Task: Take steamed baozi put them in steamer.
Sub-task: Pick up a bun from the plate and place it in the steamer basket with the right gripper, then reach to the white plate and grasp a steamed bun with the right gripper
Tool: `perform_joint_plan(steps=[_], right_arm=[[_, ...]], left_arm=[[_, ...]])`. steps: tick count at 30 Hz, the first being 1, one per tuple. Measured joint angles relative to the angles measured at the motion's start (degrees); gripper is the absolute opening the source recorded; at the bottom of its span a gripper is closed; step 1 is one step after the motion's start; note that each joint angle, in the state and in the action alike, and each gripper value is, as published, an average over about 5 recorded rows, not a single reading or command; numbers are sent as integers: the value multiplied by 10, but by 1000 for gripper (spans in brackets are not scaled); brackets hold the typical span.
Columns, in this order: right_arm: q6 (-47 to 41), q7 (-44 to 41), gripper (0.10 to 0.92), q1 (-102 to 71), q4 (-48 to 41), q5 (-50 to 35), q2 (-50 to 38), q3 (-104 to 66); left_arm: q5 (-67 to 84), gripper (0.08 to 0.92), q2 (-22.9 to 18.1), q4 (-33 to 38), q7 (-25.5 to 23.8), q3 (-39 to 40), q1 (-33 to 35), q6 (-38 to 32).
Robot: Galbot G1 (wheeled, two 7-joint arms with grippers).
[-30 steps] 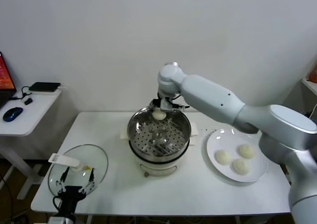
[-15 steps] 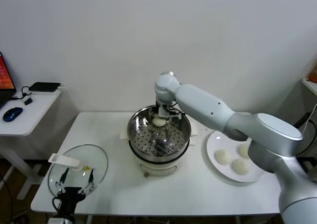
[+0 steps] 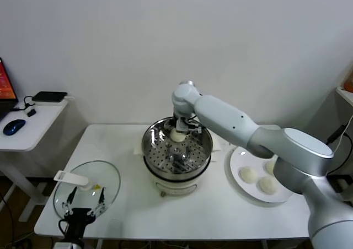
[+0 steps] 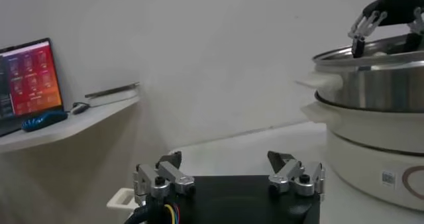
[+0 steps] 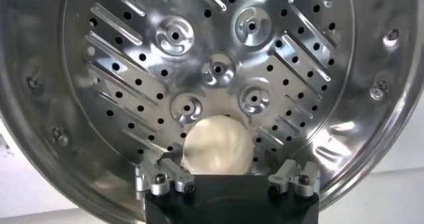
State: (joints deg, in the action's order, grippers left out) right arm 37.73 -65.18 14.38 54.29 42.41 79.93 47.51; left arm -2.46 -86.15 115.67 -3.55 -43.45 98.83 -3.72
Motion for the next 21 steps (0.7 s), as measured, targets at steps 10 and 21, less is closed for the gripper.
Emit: perform_joint_plan(steps=[10,21], right_arm=[[-34,-29,823,61,46,-125,-46,49],[-189,-37,823,179,123,-385,-176,176]], left_arm=[[0,823,1,2,0,0,-3,2],[-1,823,3,6,2,1,-7,4]])
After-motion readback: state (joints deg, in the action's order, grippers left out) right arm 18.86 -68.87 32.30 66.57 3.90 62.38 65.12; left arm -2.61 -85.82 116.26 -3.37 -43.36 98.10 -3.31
